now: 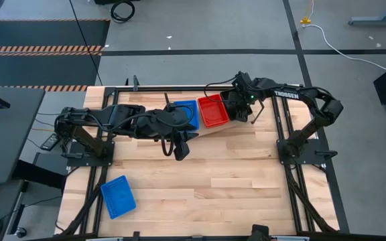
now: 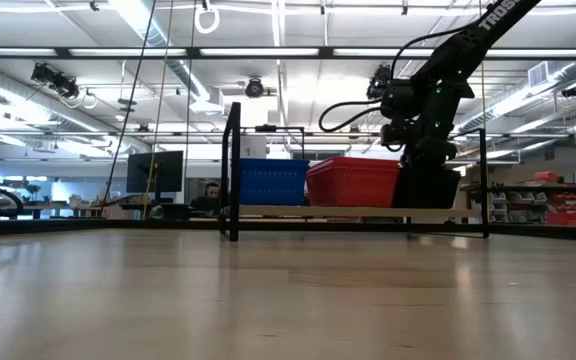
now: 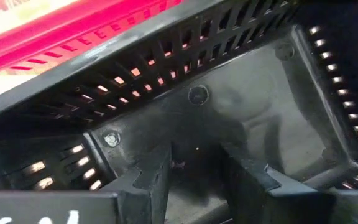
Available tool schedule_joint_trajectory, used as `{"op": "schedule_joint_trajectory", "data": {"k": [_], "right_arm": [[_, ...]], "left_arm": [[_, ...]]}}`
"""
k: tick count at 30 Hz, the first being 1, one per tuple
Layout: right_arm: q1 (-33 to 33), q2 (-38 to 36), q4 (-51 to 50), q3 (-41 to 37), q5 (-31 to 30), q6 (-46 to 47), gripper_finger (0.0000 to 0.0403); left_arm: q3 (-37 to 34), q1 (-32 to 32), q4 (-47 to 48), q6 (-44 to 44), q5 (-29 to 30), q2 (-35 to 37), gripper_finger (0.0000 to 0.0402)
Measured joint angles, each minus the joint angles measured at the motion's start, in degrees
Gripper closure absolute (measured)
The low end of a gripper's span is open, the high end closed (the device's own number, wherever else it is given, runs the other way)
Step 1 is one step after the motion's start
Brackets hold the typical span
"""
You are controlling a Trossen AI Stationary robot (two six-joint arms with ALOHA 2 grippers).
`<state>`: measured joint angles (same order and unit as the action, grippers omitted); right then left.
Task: Stack baskets on shelf by color
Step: Stack the black bin on the stacked black bins on the shelf, then stack the blue bin on the stacked blue bins on the shelf
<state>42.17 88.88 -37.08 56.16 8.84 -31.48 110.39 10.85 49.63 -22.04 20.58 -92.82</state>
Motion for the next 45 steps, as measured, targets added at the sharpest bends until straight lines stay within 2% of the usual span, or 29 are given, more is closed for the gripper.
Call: {"op": "schedule_joint_trajectory", "data": {"k": [5,9,12,17,22,26,29,34,40,45], "right_arm": [[-0.04,-0.88,-0.07,-0.08,-0.44,0.35,0.0265],[-0.09,-4.34,-1.57,0.48,-0.87,0.48,0.0265],[-0.28,-6.71,-6.38,3.45,-1.66,1.01,0.0265],[-0.55,-11.16,-13.41,9.54,-1.48,5.12,0.0265],[-2.17,-15.86,-14.57,13.51,1.96,10.69,0.0265],[-4.38,-19.23,-14.47,15.15,5.83,15.9,0.0265],[-6.48,-21.74,-14.62,15.23,7.35,21.85,0.0265],[-10.35,-25.15,-15.64,15.23,7.94,30.57,0.0265],[-15.04,-27.96,-17.02,15.23,9.24,34.05,0.0258],[-17.9,-29.07,-17.76,15.23,9.28,36.44,0.0222]], "left_arm": [[0.0,0.0,0.0,0.02,0.0,0.0,0.0285],[0.0,0.0,0.89,0.15,-0.08,0.0,0.0285],[0.0,-0.34,4.18,0.11,-3.69,0.0,0.0285],[0.0,-1.61,16.47,-3.98,-8.49,0.0,0.0285],[0.0,-1.46,28.95,-7.27,-11.07,0.0,0.0285],[-0.35,0.91,37.08,-10.85,-15.86,0.02,0.0285],[-3.28,3.97,38.94,-15.49,-21.53,0.02,0.0284],[-10.25,12.61,36.54,-23.44,-28.33,-0.04,0.0261],[-20.79,22.06,23.56,-37.63,-28.18,-0.04,0.0197],[-29.56,28.37,15.05,-51.0,-28.04,-0.04,0.015]]}}
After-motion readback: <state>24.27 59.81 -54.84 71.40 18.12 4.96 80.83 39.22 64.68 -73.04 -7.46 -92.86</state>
